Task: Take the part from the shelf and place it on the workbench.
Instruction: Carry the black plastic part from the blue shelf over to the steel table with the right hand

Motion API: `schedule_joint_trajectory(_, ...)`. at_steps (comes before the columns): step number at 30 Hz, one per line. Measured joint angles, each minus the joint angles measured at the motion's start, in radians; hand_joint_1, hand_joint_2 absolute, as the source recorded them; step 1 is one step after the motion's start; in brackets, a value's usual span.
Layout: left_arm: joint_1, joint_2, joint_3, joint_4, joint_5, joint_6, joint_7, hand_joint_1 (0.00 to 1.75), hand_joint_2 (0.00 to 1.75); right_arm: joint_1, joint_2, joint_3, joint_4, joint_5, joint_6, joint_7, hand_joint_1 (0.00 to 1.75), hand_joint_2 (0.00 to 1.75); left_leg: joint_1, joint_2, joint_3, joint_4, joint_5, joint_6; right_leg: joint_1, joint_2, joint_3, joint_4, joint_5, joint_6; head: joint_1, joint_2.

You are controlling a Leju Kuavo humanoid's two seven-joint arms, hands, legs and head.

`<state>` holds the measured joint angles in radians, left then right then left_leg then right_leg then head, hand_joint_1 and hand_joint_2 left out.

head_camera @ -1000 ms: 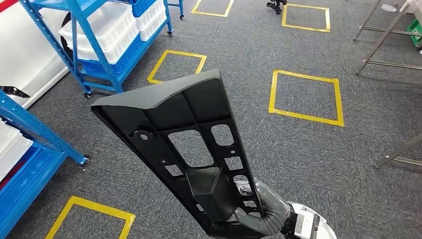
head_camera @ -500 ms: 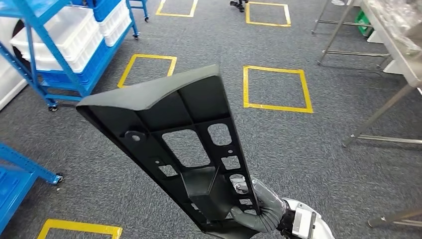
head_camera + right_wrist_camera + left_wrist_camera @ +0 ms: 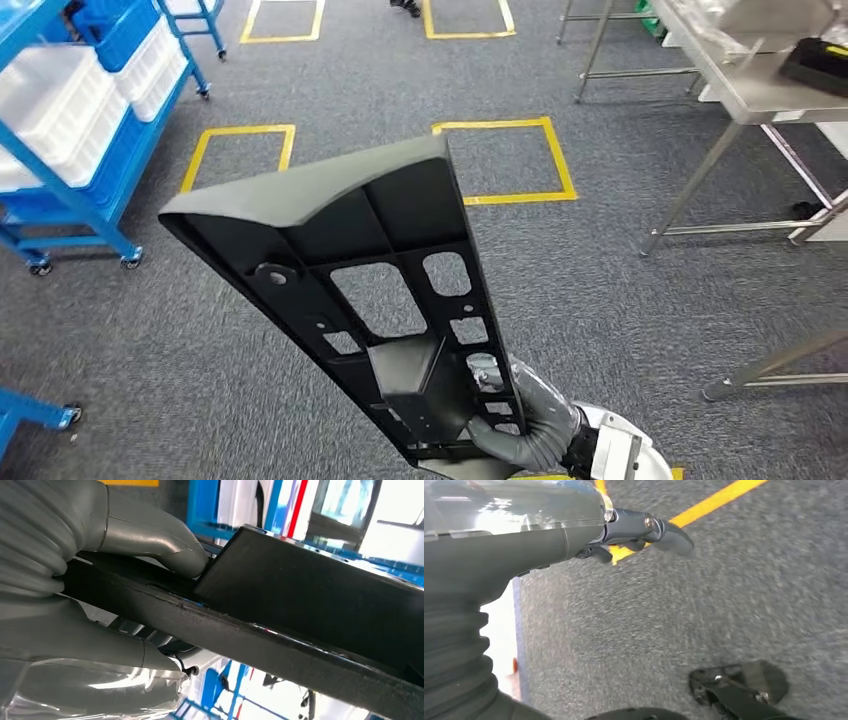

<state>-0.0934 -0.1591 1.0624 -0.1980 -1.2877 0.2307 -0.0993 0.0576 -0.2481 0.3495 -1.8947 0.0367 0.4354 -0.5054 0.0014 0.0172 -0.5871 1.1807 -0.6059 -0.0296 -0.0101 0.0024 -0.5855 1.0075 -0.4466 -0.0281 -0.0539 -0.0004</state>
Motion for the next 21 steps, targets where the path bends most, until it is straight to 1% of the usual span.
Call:
schedule_joint_trajectory(1,0.001,0.000,0.000,0.000,0.000,0.000,-0.004,0.00,1.75,0.002,0.000,0.000,0.000,0.000,0.000,0.000,1.75,1.75,0.000,-0.007,-0.034,0.067,-0.024,-0.001,0.001,0.012,0.000,0.000,0.000,-0.002,0.000,0.000)
schedule_joint_trajectory(2,0.002,0.000,0.000,0.000,0.000,0.000,-0.008,0.00,1.75,0.005,0.000,0.000,0.000,0.000,0.001,0.000,1.75,1.75,0.000,-0.011,-0.057,0.106,-0.028,-0.001,0.003,0.024,0.001,0.001,-0.001,-0.002,0.000,0.000)
schedule_joint_trajectory(3,0.002,0.000,0.000,0.000,0.000,0.000,-0.012,0.00,1.75,0.007,-0.001,0.000,0.000,0.000,0.001,0.000,1.75,1.75,0.000,-0.012,-0.063,0.106,-0.011,0.000,0.003,0.037,0.002,0.002,-0.001,-0.002,0.000,0.000)
schedule_joint_trajectory(4,0.002,0.000,0.000,0.000,0.000,0.001,-0.015,0.00,1.75,0.008,-0.001,0.000,0.000,0.000,0.002,0.000,1.75,1.75,0.000,-0.016,-0.049,0.064,0.024,0.002,0.004,0.051,0.004,0.003,-0.001,-0.001,0.000,0.000)
schedule_joint_trajectory(5,0.002,0.000,0.000,0.000,0.000,0.001,-0.019,0.00,1.75,0.008,-0.001,0.000,0.000,0.001,0.003,0.000,1.75,1.75,0.001,-0.030,-0.021,-0.007,0.069,0.006,0.003,0.064,0.006,0.004,-0.002,0.000,0.000,0.000)
schedule_joint_trajectory(6,0.002,0.000,0.000,0.000,0.001,0.002,-0.021,0.00,1.75,0.007,-0.001,0.000,0.000,0.001,0.003,-0.001,1.75,1.75,0.002,-0.052,0.008,-0.079,0.103,0.010,0.004,0.076,0.006,0.007,-0.004,0.003,0.000,0.000)
schedule_joint_trajectory(7,0.001,0.000,0.000,0.000,0.001,0.003,-0.023,0.00,1.75,0.006,-0.001,0.000,0.000,0.001,0.004,-0.001,1.75,1.75,0.002,-0.072,0.030,-0.135,0.125,0.014,0.004,0.087,0.005,0.009,-0.004,0.007,0.000,0.000)
schedule_joint_trajectory(8,0.001,0.000,0.000,0.000,0.001,0.003,-0.023,0.00,1.75,0.006,-0.001,0.000,0.000,0.001,0.004,-0.002,1.75,1.75,0.002,-0.086,0.042,-0.166,0.133,0.019,0.003,0.097,0.002,0.011,-0.003,0.012,0.000,0.000)
schedule_joint_trajectory(9,-0.001,0.000,0.000,0.000,0.002,0.003,-0.023,0.00,1.75,0.005,-0.001,0.001,0.000,0.001,0.004,-0.003,1.75,1.75,0.000,-0.087,0.044,-0.175,0.129,0.024,0.002,0.107,-0.002,0.010,-0.001,0.019,0.000,0.000)
schedule_joint_trajectory(10,-0.002,0.000,0.000,0.000,0.002,0.003,-0.022,0.00,1.75,0.005,-0.001,0.001,0.000,0.001,0.004,-0.003,1.75,1.75,0.000,-0.079,0.045,-0.178,0.132,0.030,0.000,0.117,-0.005,0.008,0.002,0.026,0.000,0.000)
schedule_joint_trajectory(11,-0.004,0.000,0.000,0.000,0.002,0.003,-0.020,0.00,1.75,0.006,-0.001,0.001,0.000,0.001,0.004,-0.004,1.75,1.75,0.001,-0.067,0.048,-0.183,0.136,0.037,-0.001,0.116,-0.008,0.009,0.002,0.032,0.000,0.000)
schedule_joint_trajectory(12,-0.004,0.000,0.000,0.000,0.002,0.003,-0.018,0.00,1.75,0.005,-0.001,0.001,0.000,0.001,0.004,-0.005,1.75,1.75,0.002,-0.056,0.051,-0.190,0.140,0.045,0.000,0.101,-0.014,0.020,-0.006,0.036,0.000,0.000)
schedule_joint_trajectory(13,-0.004,0.000,0.000,0.000,0.002,0.003,-0.015,0.00,1.75,0.003,-0.001,0.001,0.000,0.001,0.004,-0.006,1.75,1.75,0.003,-0.043,0.053,-0.197,0.145,0.052,0.002,0.076,-0.028,0.049,-0.025,0.039,0.000,0.000)
schedule_joint_trajectory(14,-0.003,0.000,0.000,0.000,0.002,0.003,-0.011,0.00,1.75,0.001,0.000,0.001,0.000,0.001,0.004,-0.006,1.75,1.75,0.003,-0.031,0.054,-0.201,0.147,0.056,0.002,0.045,-0.052,0.099,-0.054,0.041,0.000,0.000)
schedule_joint_trajectory(15,-0.001,0.000,0.000,0.000,0.002,0.003,-0.008,0.00,1.75,-0.001,0.001,0.001,0.001,0.001,0.005,-0.007,1.75,1.75,0.001,-0.020,0.053,-0.203,0.147,0.059,0.002,0.022,-0.084,0.164,-0.087,0.043,0.000,0.000)
schedule_joint_trajectory(16,0.000,0.000,0.000,0.000,0.002,0.003,-0.004,0.00,1.75,-0.002,0.003,0.001,0.002,0.001,0.005,-0.007,1.75,1.75,-0.001,-0.007,0.052,-0.202,0.146,0.060,-0.001,0.010,-0.115,0.229,-0.114,0.046,0.000,0.000)
schedule_joint_trajectory(17,0.001,0.001,0.000,0.000,0.002,0.003,-0.002,0.00,1.75,-0.002,0.004,0.002,0.003,0.001,0.005,-0.007,1.75,1.75,-0.003,0.005,0.052,-0.202,0.145,0.060,-0.003,0.004,-0.136,0.272,-0.125,0.048,0.000,0.000)
schedule_joint_trajectory(18,0.002,0.001,0.000,0.000,0.002,0.003,0.000,0.00,1.75,-0.001,0.005,0.002,0.004,0.000,0.005,-0.007,1.75,1.75,-0.004,0.017,0.052,-0.201,0.144,0.060,-0.005,0.001,-0.139,0.280,-0.118,0.049,0.000,0.000)
schedule_joint_trajectory(19,0.001,0.001,0.000,0.000,0.002,0.003,0.001,0.00,1.75,-0.001,0.005,0.003,0.005,0.000,0.005,-0.007,1.75,1.75,-0.004,0.029,0.054,-0.201,0.142,0.058,-0.006,-0.004,-0.121,0.247,-0.094,0.050,0.000,0.000)
schedule_joint_trajectory(20,0.001,0.001,0.000,0.000,0.002,0.003,0.001,0.00,1.75,-0.002,0.005,0.003,0.005,0.000,0.005,-0.007,1.75,1.75,-0.004,0.039,0.056,-0.200,0.141,0.056,-0.005,-0.015,-0.084,0.182,-0.061,0.048,0.000,0.000)
schedule_joint_trajectory(21,0.000,0.001,0.000,0.000,0.002,0.003,0.002,0.00,1.75,-0.003,0.005,0.003,0.006,-0.001,0.005,-0.007,1.75,1.75,-0.006,0.048,0.059,-0.200,0.138,0.053,-0.002,-0.039,-0.044,0.108,-0.036,0.044,0.000,0.000)
